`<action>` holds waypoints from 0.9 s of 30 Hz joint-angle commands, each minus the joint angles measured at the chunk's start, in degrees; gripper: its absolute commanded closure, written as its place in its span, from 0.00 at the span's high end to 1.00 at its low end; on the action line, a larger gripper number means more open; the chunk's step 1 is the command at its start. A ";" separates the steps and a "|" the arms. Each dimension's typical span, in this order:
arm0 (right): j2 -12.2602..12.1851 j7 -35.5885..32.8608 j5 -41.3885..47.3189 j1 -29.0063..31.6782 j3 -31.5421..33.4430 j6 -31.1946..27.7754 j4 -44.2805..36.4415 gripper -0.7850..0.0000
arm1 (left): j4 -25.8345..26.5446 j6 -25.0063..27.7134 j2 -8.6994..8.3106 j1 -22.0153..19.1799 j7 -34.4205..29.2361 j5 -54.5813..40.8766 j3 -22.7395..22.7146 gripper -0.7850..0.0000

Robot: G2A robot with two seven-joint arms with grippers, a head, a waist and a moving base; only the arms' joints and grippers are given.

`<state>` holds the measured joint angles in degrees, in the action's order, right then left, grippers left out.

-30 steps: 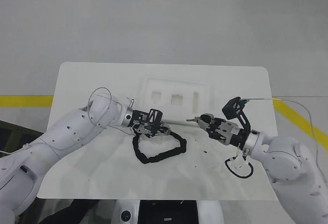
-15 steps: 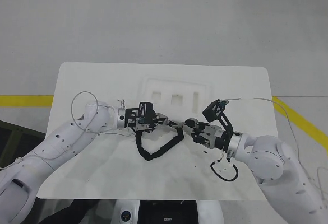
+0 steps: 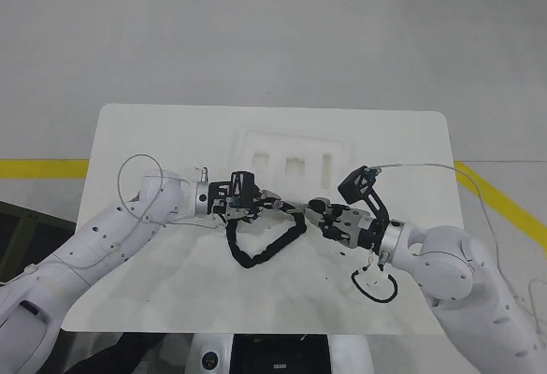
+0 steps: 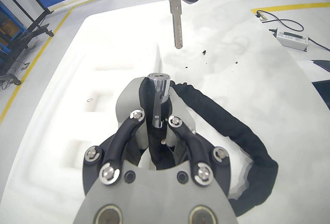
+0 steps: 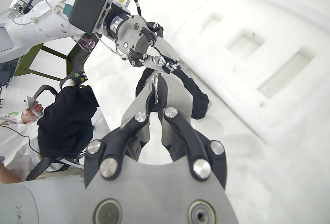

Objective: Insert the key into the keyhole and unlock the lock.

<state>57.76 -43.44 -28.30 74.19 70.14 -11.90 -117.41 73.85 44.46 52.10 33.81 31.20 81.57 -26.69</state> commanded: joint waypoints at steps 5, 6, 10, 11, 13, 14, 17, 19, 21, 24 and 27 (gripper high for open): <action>0.21 -1.09 -1.78 1.31 -1.15 7.50 -3.70 0.00 | 0.63 -2.25 0.11 2.30 -3.44 -1.67 -1.29 0.00; 0.29 -1.54 -1.33 1.34 -1.40 9.48 -4.08 0.00 | 0.69 -2.78 0.10 2.67 -3.64 -1.79 -1.67 0.00; 0.70 -2.39 0.21 0.77 -2.35 16.02 -5.10 0.00 | 1.01 -4.57 -0.10 4.26 -2.59 -1.21 -3.13 0.00; 0.81 -2.15 0.35 0.57 -2.59 17.27 -5.18 0.00 | 0.95 -4.74 -0.17 4.71 -2.12 -1.26 -3.51 0.00; 1.01 -2.11 0.07 0.06 -3.33 19.43 -5.16 0.00 | 0.98 -4.80 -0.29 5.31 -1.79 -0.79 -4.16 0.00; 1.15 -2.07 0.74 -0.21 -3.85 20.03 -4.99 0.00 | 1.06 -4.71 -0.32 5.60 -1.52 -0.68 -4.44 0.00; 1.60 -1.04 1.91 -1.64 -4.86 22.01 -3.59 0.00 | 1.08 -4.57 -0.34 6.29 -1.42 0.06 -5.10 0.00; 1.88 -0.38 2.60 -2.43 -5.40 23.20 -3.09 0.00 | 0.91 -4.37 -0.28 6.66 -1.66 0.36 -5.45 0.00; 2.10 -0.42 2.91 -3.32 -5.92 24.25 -2.80 0.00 | 0.91 -4.37 -0.28 6.66 -1.66 0.36 -5.45 0.00; 2.42 -1.10 2.67 -4.69 -7.09 26.22 -2.39 0.00 | 0.91 -4.37 -0.28 6.66 -1.66 0.36 -5.45 0.00; 2.79 -1.34 3.32 -5.82 -8.16 27.85 -1.70 0.00 | 0.91 -4.37 -0.28 6.66 -1.66 0.36 -5.45 0.00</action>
<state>60.47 -44.72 -25.20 68.67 62.23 15.58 -119.35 74.76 40.09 51.82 40.47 29.54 81.93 -32.14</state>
